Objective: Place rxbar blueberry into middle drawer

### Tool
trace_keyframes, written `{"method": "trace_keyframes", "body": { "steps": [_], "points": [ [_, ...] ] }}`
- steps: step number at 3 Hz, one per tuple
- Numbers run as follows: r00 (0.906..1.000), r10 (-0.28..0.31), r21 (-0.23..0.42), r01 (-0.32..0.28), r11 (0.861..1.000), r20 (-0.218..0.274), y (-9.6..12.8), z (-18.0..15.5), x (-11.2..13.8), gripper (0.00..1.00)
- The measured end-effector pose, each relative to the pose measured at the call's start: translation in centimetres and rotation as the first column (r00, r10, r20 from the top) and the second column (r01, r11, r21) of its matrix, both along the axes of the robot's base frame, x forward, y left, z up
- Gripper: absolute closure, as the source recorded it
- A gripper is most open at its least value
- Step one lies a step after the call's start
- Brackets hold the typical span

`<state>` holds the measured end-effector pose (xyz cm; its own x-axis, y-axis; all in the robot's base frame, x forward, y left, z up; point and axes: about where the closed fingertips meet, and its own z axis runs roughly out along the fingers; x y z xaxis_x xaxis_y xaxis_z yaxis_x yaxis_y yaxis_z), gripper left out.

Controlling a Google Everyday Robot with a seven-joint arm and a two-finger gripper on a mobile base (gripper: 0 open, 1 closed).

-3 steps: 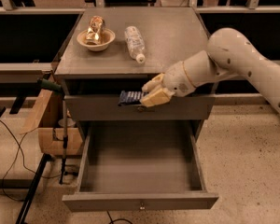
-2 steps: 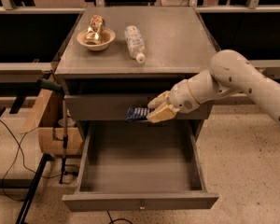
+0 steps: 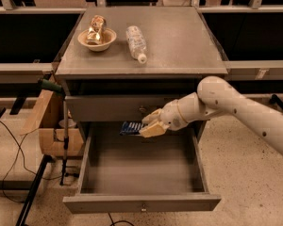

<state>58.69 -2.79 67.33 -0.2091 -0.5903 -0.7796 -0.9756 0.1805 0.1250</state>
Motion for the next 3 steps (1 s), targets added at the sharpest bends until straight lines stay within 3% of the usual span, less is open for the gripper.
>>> {"method": "trace_keyframes", "body": {
  "steps": [1,2,3],
  "points": [
    [0.9920,-0.039,-0.015,0.038,0.999,-0.120,3.2,-8.6,-0.8,1.00],
    [0.9779,-0.086,-0.054,0.077,0.996,-0.191,6.1,-15.6,-0.7,1.00],
    [0.9667,-0.127,-0.077,0.113,0.991,-0.222,7.6,-20.1,-0.5,1.00]
  ]
}}
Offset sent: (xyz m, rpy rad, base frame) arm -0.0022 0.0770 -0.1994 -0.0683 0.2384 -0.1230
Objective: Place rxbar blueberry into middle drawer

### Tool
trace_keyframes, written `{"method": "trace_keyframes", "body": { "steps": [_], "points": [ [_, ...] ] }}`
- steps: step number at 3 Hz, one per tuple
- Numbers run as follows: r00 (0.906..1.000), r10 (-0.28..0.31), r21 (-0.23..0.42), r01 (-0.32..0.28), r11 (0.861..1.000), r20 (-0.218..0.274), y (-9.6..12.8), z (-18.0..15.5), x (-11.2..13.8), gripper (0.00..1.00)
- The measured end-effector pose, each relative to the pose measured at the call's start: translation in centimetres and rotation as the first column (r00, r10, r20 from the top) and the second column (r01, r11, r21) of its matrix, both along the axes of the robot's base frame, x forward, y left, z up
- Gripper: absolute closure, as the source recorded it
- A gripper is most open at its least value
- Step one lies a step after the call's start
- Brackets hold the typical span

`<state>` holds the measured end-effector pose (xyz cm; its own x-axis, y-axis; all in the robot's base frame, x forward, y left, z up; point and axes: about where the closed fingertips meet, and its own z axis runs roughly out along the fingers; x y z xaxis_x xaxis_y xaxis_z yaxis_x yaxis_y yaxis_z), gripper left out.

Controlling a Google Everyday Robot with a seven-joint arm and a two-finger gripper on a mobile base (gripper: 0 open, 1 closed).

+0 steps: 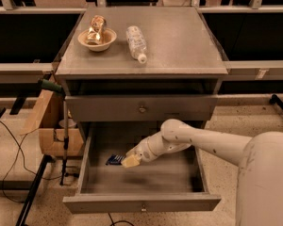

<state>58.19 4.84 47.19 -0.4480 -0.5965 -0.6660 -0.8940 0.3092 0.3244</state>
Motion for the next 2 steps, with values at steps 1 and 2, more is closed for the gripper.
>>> {"method": "trace_keyframes", "body": {
  "steps": [1,2],
  "points": [
    [1.0000,-0.001,0.011,0.001,1.000,-0.004,1.1,-3.7,-0.4,0.83],
    [0.9990,0.044,-0.021,-0.044,0.999,-0.006,2.4,-6.2,-0.9,0.60]
  ]
}}
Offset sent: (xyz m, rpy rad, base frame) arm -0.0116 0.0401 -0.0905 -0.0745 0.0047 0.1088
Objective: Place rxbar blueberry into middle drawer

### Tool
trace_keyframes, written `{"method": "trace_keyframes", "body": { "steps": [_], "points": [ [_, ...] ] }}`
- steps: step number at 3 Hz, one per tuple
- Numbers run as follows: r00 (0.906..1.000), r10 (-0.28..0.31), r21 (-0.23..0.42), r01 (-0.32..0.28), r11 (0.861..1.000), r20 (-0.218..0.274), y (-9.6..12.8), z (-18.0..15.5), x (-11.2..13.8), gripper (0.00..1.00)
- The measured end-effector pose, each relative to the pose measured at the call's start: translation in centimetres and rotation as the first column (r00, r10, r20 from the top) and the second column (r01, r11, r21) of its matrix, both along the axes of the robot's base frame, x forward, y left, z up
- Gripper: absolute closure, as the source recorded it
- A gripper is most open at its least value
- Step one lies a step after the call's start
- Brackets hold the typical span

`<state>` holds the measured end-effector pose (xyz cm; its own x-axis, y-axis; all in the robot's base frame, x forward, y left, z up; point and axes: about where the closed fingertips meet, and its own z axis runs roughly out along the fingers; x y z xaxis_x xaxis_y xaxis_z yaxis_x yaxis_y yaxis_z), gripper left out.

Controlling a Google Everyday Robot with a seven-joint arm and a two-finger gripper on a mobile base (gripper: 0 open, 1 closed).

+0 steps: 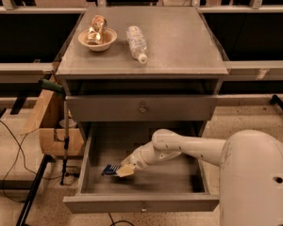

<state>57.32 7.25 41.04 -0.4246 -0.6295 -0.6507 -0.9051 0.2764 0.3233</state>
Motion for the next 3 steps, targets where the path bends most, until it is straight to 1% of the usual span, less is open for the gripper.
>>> {"method": "trace_keyframes", "body": {
  "steps": [1,2,3],
  "points": [
    [0.9996,0.015,-0.030,-0.014,0.999,0.022,0.74,-1.12,-0.31,0.35],
    [0.9984,0.004,-0.060,0.000,0.998,0.056,1.02,-1.42,-0.44,0.12],
    [0.9983,0.003,-0.062,0.001,0.998,0.059,1.05,-1.45,-0.45,0.00]
  ]
}}
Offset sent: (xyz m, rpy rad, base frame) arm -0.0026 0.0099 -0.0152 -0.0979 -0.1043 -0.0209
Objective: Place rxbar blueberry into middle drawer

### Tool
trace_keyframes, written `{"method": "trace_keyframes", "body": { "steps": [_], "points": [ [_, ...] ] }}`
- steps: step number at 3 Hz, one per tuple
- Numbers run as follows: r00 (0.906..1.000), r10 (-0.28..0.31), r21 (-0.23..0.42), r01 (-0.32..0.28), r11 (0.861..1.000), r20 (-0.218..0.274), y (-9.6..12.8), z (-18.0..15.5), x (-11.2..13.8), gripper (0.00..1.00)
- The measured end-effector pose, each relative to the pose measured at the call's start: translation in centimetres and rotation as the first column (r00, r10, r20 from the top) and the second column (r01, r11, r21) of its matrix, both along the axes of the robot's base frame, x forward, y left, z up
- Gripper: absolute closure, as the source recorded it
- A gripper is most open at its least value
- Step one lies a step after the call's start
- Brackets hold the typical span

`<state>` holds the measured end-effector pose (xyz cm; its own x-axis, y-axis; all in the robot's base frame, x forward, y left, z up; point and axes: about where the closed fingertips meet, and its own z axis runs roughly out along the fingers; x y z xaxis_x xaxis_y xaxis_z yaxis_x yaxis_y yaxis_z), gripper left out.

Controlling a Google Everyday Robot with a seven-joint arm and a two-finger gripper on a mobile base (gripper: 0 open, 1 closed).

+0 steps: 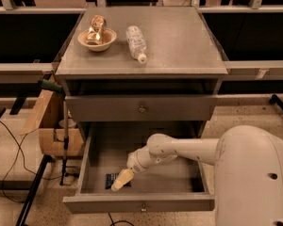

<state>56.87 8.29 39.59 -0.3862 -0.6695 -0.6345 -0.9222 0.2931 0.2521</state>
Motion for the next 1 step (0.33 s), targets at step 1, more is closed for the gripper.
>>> {"method": "trace_keyframes", "body": {
  "steps": [1],
  "points": [
    [1.0000,0.000,0.000,0.000,1.000,0.000,0.00,0.00,0.00,0.00]
  ]
}}
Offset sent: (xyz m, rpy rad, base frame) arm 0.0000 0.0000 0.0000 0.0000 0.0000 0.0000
